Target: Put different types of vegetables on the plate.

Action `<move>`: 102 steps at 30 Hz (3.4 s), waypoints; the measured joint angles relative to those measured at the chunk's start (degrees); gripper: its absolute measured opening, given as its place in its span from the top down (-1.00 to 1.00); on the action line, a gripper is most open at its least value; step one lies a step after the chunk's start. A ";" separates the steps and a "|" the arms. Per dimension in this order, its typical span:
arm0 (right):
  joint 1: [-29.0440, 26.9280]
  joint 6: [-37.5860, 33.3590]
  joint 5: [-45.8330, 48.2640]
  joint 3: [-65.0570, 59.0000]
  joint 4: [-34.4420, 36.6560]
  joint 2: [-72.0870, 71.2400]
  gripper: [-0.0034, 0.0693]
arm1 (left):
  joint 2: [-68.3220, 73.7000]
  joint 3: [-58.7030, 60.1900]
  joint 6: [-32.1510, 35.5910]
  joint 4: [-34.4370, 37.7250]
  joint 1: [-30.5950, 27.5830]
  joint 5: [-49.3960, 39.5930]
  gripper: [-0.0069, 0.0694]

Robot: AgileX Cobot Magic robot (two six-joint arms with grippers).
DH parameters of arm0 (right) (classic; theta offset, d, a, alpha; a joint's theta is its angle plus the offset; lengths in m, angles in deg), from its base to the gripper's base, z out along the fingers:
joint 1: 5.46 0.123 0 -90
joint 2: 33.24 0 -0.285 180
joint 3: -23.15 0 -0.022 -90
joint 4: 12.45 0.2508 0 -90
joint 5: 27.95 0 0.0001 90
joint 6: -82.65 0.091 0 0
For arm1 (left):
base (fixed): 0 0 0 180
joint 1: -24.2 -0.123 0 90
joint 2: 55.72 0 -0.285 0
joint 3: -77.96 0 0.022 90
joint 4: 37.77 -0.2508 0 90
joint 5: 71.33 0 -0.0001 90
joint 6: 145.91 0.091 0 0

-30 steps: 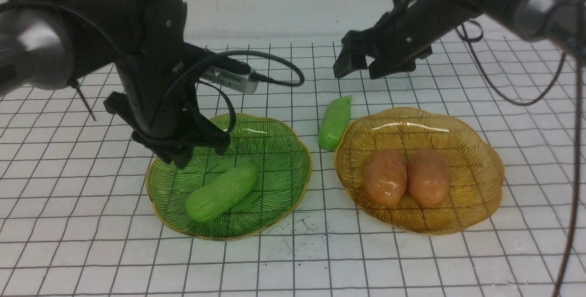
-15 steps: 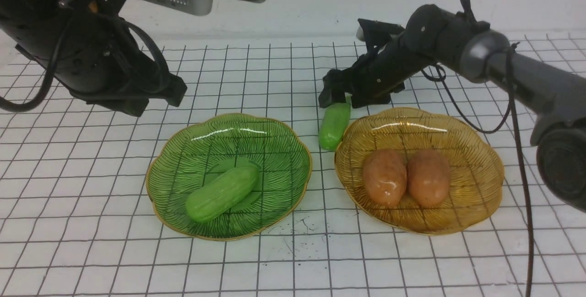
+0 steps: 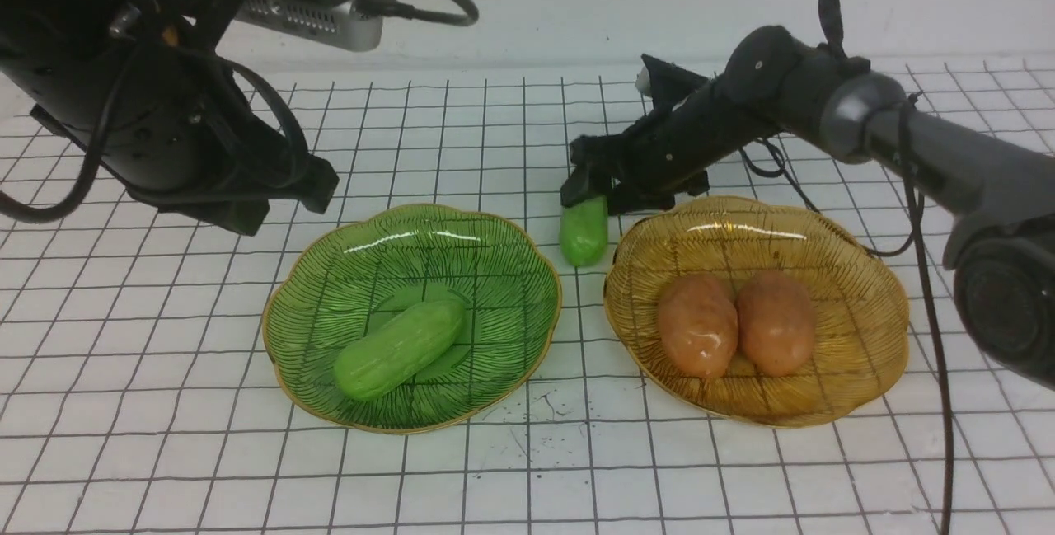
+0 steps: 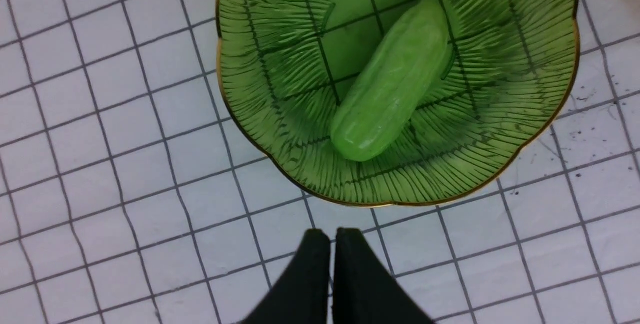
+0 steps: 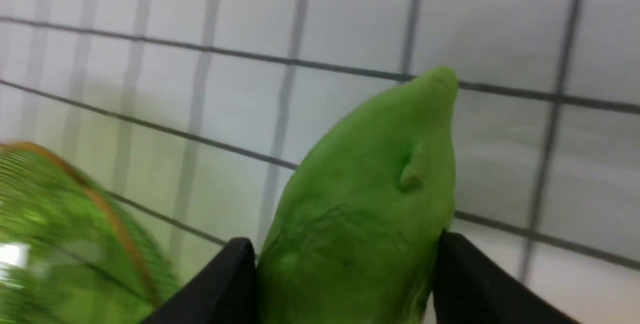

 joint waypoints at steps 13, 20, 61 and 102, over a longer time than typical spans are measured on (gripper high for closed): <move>-0.73 -1.55 16.32 0.00 3.39 -14.48 -0.23 | -16.84 0.18 -0.21 1.07 0.00 -0.24 0.84; 8.72 7.11 17.41 0.00 -15.27 -15.27 -0.23 | -29.21 5.72 -0.72 1.71 0.00 -0.43 0.84; 16.76 16.73 18.46 -10.97 -41.15 -62.53 0.94 | -53.42 27.67 -3.52 2.15 0.00 1.75 0.84; 16.76 33.62 -58.54 -101.61 -66.54 -135.30 0.95 | -76.31 42.69 1.57 6.17 0.00 19.74 0.84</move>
